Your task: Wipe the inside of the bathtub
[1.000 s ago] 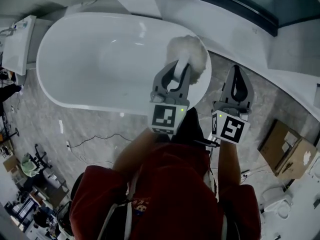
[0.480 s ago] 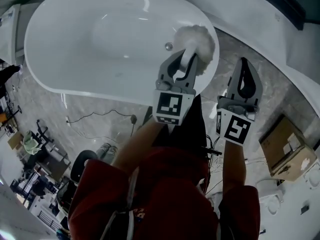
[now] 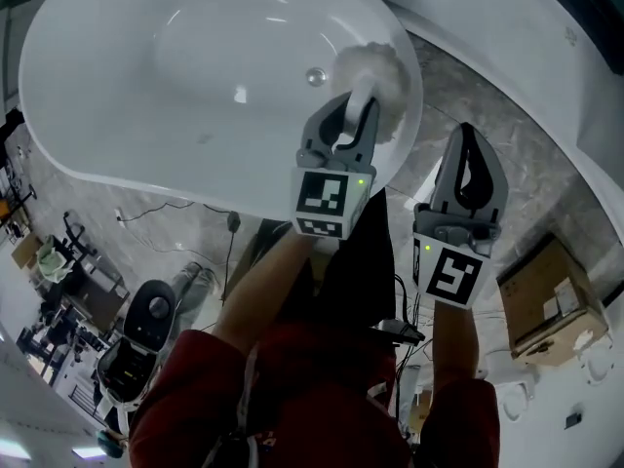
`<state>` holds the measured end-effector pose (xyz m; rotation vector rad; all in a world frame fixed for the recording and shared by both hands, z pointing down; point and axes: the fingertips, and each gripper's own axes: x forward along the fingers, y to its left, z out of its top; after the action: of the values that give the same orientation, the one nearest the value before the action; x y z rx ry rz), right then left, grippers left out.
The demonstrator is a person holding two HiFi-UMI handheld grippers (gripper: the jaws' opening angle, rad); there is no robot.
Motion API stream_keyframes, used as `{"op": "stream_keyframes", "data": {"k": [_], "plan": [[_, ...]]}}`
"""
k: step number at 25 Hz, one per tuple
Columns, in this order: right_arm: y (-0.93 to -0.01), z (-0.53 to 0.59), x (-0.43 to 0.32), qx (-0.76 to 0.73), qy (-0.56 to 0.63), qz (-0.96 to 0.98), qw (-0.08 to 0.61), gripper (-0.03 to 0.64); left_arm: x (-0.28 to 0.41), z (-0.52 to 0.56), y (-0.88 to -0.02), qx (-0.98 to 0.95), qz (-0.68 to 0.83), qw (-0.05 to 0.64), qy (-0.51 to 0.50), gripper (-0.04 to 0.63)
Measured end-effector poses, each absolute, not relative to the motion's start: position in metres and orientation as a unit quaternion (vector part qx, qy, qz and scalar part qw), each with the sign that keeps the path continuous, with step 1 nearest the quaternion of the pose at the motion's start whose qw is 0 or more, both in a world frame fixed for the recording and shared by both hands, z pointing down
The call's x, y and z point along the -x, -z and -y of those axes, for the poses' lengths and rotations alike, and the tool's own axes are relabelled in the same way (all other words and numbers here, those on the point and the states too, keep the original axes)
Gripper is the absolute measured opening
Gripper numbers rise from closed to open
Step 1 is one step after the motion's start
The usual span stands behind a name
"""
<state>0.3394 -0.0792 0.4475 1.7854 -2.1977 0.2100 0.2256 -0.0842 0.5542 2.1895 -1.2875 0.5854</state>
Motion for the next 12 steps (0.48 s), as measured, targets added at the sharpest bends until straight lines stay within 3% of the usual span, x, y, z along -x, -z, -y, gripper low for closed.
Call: {"op": "stream_keyframes", "data": {"k": [12], "plan": [[-0.503, 0.082, -0.335, -0.622, -0.087, 0.766, 0.139, 0.011, -0.237, 0.082, -0.644, -0.8, 0.465, 0.29, -0.245, 0.097]]}}
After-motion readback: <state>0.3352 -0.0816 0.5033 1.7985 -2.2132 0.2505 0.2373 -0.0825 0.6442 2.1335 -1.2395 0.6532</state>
